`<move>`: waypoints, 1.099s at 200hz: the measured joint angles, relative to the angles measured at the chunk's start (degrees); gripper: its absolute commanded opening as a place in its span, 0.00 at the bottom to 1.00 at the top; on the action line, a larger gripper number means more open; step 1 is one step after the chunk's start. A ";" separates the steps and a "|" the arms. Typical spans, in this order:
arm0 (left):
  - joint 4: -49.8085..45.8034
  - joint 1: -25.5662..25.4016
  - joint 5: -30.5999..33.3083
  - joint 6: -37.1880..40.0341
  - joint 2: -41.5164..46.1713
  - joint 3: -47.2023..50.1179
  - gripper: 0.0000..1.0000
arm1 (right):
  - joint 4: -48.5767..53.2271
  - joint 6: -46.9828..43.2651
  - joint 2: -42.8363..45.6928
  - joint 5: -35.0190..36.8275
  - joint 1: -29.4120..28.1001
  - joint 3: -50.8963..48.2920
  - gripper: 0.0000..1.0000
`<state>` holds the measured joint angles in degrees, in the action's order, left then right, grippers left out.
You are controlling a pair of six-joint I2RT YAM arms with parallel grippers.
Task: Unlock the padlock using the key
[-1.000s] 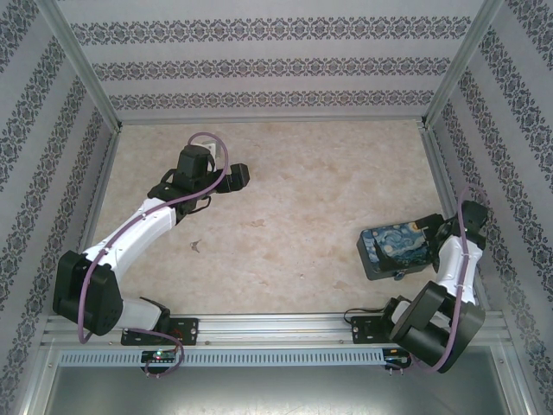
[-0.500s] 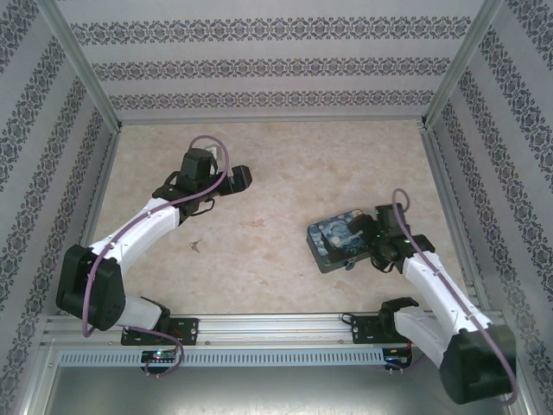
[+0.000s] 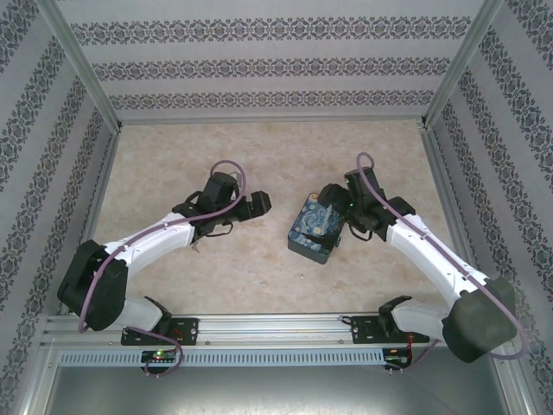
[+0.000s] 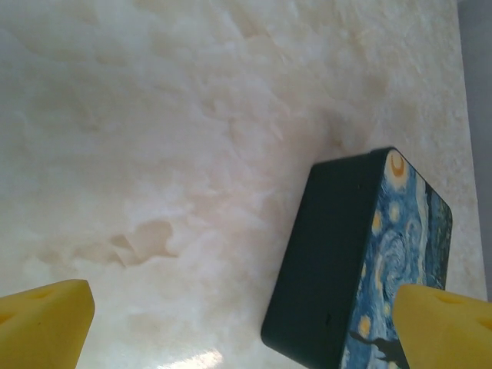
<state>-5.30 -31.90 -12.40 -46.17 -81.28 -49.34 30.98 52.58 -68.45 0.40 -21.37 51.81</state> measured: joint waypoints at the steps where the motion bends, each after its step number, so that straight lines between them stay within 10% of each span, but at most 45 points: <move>1: 0.09 -0.24 0.00 -0.26 0.00 0.09 1.00 | -0.02 -0.15 0.00 0.00 0.24 0.00 0.98; 55: 4.55 -9.55 2.64 -8.22 0.22 1.64 1.00 | -2.32 -6.95 -9.73 -7.58 12.66 4.85 0.98; 220: 20.39 -17.94 -0.87 -26.40 -20.68 -4.48 0.99 | -12.22 -12.00 -23.78 -18.47 12.87 8.76 0.98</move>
<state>15.09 -49.84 -13.28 -72.58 -101.95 -53.82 18.76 40.58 -92.23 -18.06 -8.49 60.58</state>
